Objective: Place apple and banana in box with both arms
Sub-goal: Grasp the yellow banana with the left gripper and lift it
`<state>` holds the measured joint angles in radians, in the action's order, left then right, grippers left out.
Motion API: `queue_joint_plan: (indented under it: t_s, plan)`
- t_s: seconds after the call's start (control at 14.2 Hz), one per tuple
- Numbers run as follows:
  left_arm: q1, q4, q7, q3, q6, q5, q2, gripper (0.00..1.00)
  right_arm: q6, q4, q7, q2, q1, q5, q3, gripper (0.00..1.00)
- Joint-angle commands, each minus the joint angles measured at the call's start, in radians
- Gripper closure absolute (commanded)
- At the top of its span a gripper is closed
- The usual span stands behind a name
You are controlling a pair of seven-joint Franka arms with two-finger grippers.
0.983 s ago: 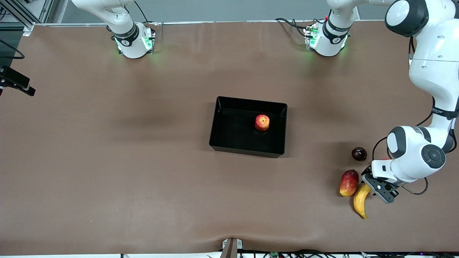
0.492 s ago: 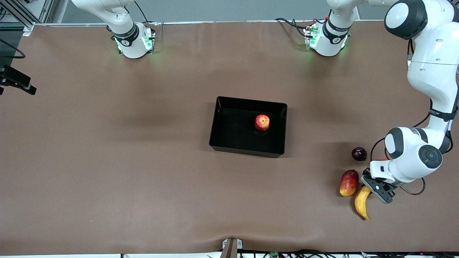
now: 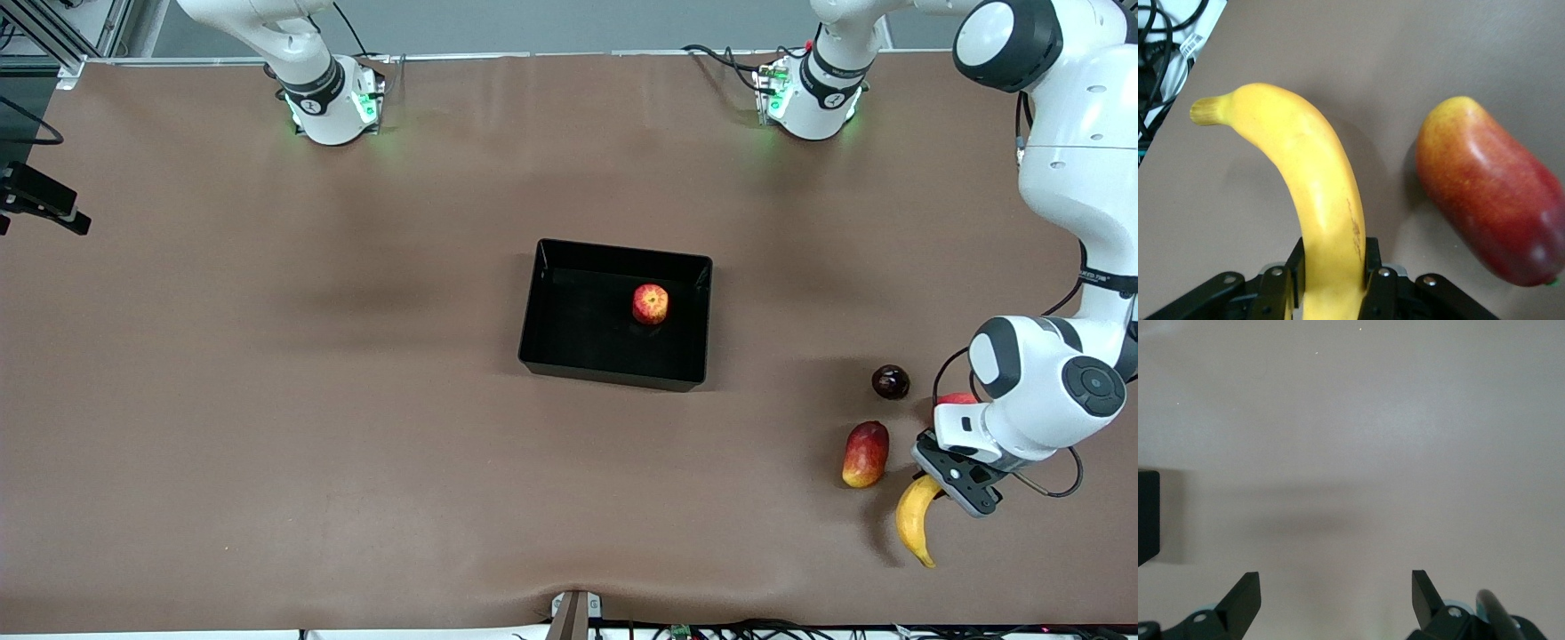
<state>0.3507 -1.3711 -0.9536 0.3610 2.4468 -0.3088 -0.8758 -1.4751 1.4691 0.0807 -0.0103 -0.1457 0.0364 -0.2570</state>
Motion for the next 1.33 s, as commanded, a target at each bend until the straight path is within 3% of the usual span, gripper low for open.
queue_joint_plan:
  t_s: [0.0,0.35,0.7,1.05,1.26]
  plan:
    - [-0.013,-0.005,0.085,0.015,-0.106,-0.009,0.066,1.00,0.007,-0.010,-0.002,-0.002,0.020,0.013,0.010,0.00]
    - [-0.058,-0.016,0.291,0.042,-0.237,-0.012,0.159,1.00,0.007,-0.012,-0.002,-0.002,0.015,0.013,0.010,0.00]
    - [-0.056,-0.066,0.542,0.165,-0.350,-0.010,0.245,1.00,0.003,-0.016,-0.001,-0.002,0.015,0.011,0.010,0.00]
    - [-0.058,-0.175,0.950,0.327,-0.377,-0.015,0.314,1.00,-0.002,-0.016,0.005,-0.008,0.025,0.005,0.010,0.00]
    - [-0.105,-0.206,1.174,0.378,-0.377,-0.026,0.319,1.00,-0.002,-0.016,0.005,-0.011,0.023,0.010,0.010,0.00]
